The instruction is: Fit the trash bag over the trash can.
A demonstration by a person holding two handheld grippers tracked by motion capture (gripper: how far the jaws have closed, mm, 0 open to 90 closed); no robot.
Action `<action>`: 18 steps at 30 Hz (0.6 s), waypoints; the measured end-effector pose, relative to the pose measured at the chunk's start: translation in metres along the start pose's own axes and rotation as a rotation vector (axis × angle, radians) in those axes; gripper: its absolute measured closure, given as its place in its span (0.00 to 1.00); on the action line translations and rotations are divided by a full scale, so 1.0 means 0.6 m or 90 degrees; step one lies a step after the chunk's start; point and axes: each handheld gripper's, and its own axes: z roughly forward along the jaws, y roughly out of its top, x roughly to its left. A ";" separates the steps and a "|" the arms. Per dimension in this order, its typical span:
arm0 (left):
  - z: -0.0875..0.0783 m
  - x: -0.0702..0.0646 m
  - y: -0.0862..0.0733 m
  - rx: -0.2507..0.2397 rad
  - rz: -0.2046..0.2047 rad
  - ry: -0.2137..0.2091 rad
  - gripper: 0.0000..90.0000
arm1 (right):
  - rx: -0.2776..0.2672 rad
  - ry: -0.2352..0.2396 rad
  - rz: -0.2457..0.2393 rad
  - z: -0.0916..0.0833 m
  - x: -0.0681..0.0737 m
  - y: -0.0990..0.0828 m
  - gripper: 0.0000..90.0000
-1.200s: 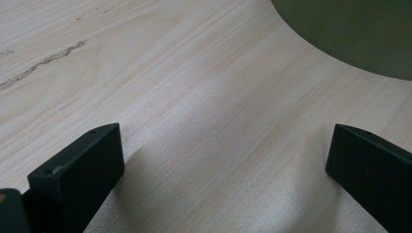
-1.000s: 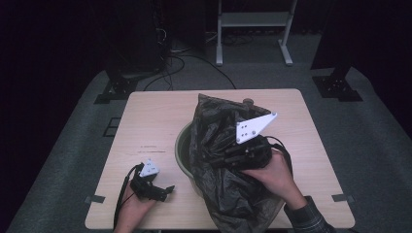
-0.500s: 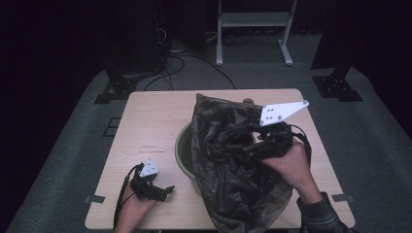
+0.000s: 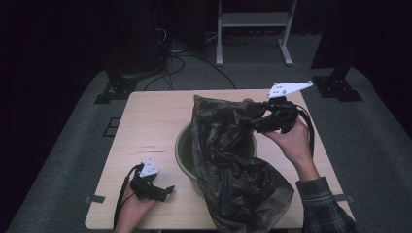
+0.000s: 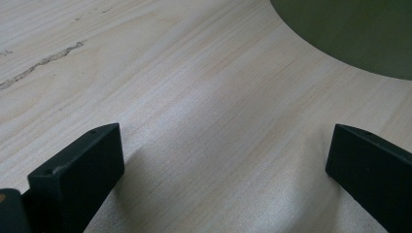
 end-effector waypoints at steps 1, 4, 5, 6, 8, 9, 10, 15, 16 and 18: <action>0.000 0.000 0.000 0.000 0.000 0.000 0.00 | -0.007 -0.016 0.015 -0.013 -0.018 -0.006 0.30; 0.000 0.000 0.000 0.000 0.000 0.000 0.00 | -0.016 -0.038 0.033 -0.030 -0.039 -0.013 0.29; 0.000 0.000 0.000 0.000 0.000 0.000 0.00 | -0.021 -0.049 0.044 -0.037 -0.050 -0.017 0.29; 0.000 0.000 0.000 0.000 0.000 0.000 0.00 | -0.024 -0.054 0.055 -0.041 -0.059 -0.020 0.29; 0.000 0.000 0.000 0.000 0.000 0.000 0.00 | -0.025 -0.062 0.071 -0.046 -0.075 -0.026 0.28; 0.000 0.000 0.000 0.000 0.000 0.000 0.00 | -0.021 -0.068 0.079 -0.047 -0.083 -0.029 0.28; 0.000 0.000 0.000 0.000 0.000 0.000 0.00 | -0.021 -0.066 0.090 -0.046 -0.091 -0.033 0.28; 0.000 0.000 0.000 0.000 0.000 0.000 0.00 | -0.009 -0.059 0.113 -0.036 -0.114 -0.042 0.28; 0.000 0.000 0.000 0.000 0.000 0.000 0.00 | -0.012 -0.045 0.121 -0.030 -0.121 -0.044 0.28; 0.000 0.000 0.000 0.000 0.000 0.000 0.00 | -0.008 -0.031 0.131 -0.023 -0.125 -0.045 0.35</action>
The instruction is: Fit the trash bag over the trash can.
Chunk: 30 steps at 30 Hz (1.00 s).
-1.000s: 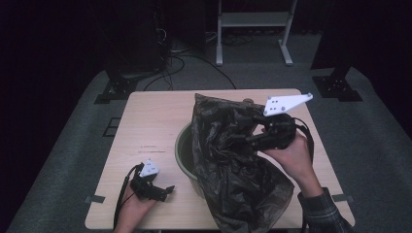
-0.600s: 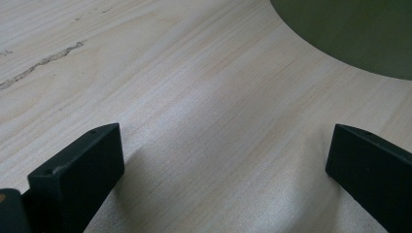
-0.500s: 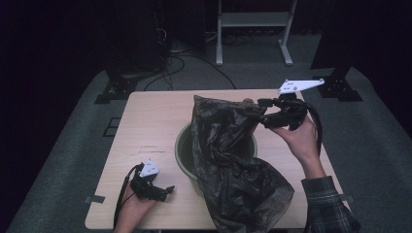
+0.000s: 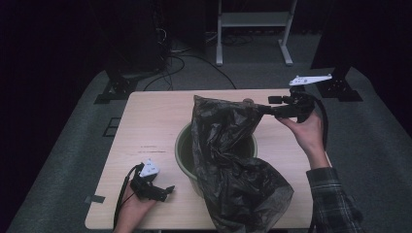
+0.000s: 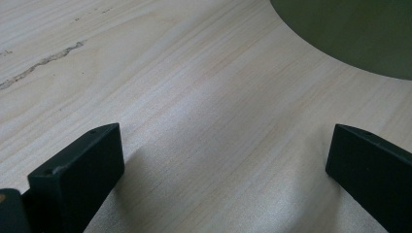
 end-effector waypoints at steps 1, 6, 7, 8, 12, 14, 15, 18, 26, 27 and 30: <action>0.000 0.000 0.000 0.000 0.000 0.000 0.00 | 0.007 0.012 0.003 0.004 -0.001 -0.001 0.45; 0.000 0.000 0.000 0.000 0.000 0.000 0.00 | 0.014 0.058 -0.028 0.010 0.013 -0.006 0.96; 0.000 0.000 0.000 0.000 0.000 0.000 0.00 | 0.017 0.066 -0.038 0.010 0.019 -0.006 0.99; 0.000 0.000 0.000 0.000 0.000 0.000 0.00 | 0.020 0.073 -0.049 0.011 0.027 -0.005 0.99; 0.000 0.000 0.000 0.000 0.000 0.000 0.00 | 0.051 0.103 -0.099 0.023 0.065 0.004 0.99; 0.000 0.000 0.000 0.000 0.000 0.000 0.00 | 0.055 0.110 -0.107 0.027 0.074 0.006 0.99; 0.000 0.000 0.000 0.000 0.000 0.000 0.00 | 0.060 0.127 -0.121 0.038 0.090 0.010 0.99; 0.000 0.000 0.000 0.001 0.001 0.000 0.00 | 0.076 0.146 -0.137 0.052 0.109 0.013 0.99; 0.000 0.000 0.000 0.001 0.001 0.000 0.00 | 0.165 0.140 -0.182 0.097 0.148 0.008 0.99; 0.000 0.000 0.000 0.000 0.000 0.000 0.00 | 0.180 0.136 -0.192 0.101 0.152 0.007 0.99; 0.000 0.000 0.000 0.001 0.000 0.000 0.00 | 0.210 0.127 -0.216 0.105 0.161 0.003 0.98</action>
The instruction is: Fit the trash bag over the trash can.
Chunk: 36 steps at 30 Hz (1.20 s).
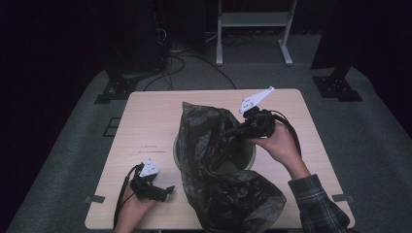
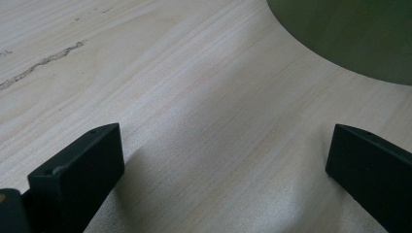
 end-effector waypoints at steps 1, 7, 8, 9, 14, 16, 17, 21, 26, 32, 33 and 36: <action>0.000 0.000 0.000 0.000 0.000 0.000 0.00 | 0.006 0.005 -0.001 0.000 0.001 -0.001 0.93; 0.000 0.000 0.000 0.000 0.000 0.000 0.00 | -0.046 0.016 0.008 -0.027 0.002 -0.003 0.69; 0.000 0.000 0.000 0.000 0.000 0.000 0.00 | -0.058 0.014 0.007 -0.035 0.002 -0.001 0.68; 0.000 0.000 0.000 0.000 0.000 0.000 0.00 | -0.070 0.004 0.008 -0.043 0.002 0.002 0.66; 0.000 0.000 0.000 0.000 0.000 0.000 0.00 | -0.116 -0.052 0.030 -0.059 -0.016 0.016 0.53; 0.000 0.000 0.000 0.000 0.000 0.000 0.00 | -0.113 -0.070 0.042 -0.053 -0.029 0.023 0.51; 0.000 0.000 0.000 0.000 0.000 0.000 0.00 | -0.112 -0.073 0.046 -0.047 -0.036 0.025 0.51; 0.000 0.000 0.000 0.000 0.000 0.000 0.00 | -0.097 -0.067 0.060 -0.023 -0.059 0.040 0.55; 0.000 0.000 0.000 0.000 0.001 -0.001 0.00 | -0.068 -0.055 0.039 -0.001 -0.057 0.050 0.86; 0.000 0.000 0.000 0.000 0.001 -0.002 0.00 | -0.050 -0.042 -0.002 -0.003 -0.029 0.042 1.00; 0.000 0.000 0.000 0.001 0.001 -0.002 0.00 | -0.039 -0.039 -0.008 0.001 -0.026 0.041 1.00; 0.000 0.000 0.000 -0.001 0.001 -0.002 0.00 | -0.002 -0.040 -0.017 0.014 -0.020 0.039 1.00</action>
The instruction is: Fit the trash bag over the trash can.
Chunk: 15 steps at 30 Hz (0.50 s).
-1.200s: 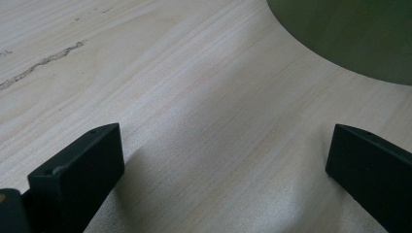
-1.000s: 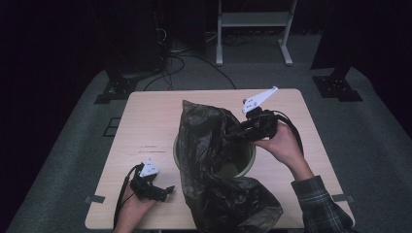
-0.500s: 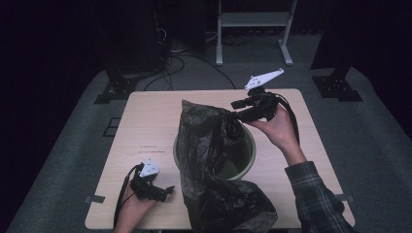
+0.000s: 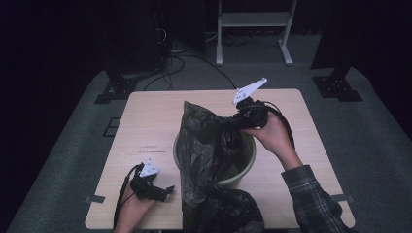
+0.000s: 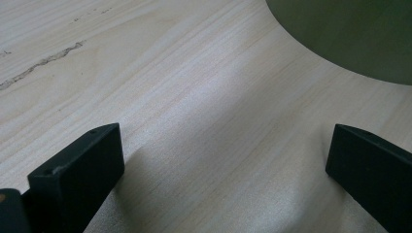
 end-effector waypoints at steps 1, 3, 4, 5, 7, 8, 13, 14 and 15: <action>0.000 0.000 0.000 0.000 0.000 0.000 0.00 | 0.011 -0.005 -0.003 0.004 0.001 0.000 1.00; -0.001 0.001 0.000 -0.001 -0.005 -0.003 0.00 | 0.024 -0.013 -0.007 0.009 0.002 0.000 1.00; -0.003 0.003 0.001 -0.004 -0.012 -0.010 0.00 | 0.026 -0.012 -0.006 0.010 0.002 0.000 0.99; -0.007 0.004 0.003 -0.015 -0.016 -0.015 0.00 | 0.028 -0.008 -0.004 0.010 0.001 -0.001 0.96; -0.019 0.005 0.009 -0.042 -0.020 -0.017 0.00 | 0.028 -0.006 -0.002 0.009 0.000 -0.001 0.88; -0.027 0.007 0.013 -0.051 -0.024 -0.024 0.00 | 0.026 -0.008 -0.002 0.008 0.000 -0.002 0.86; -0.059 0.013 0.028 -0.102 -0.038 -0.058 0.04 | -0.003 -0.011 0.011 -0.003 -0.003 -0.006 0.71; -0.066 0.014 0.031 -0.110 -0.037 -0.061 0.05 | -0.008 -0.009 0.014 -0.006 -0.003 -0.007 0.70; -0.072 0.016 0.035 -0.119 -0.038 -0.066 0.07 | -0.016 -0.007 0.017 -0.009 -0.003 -0.007 0.68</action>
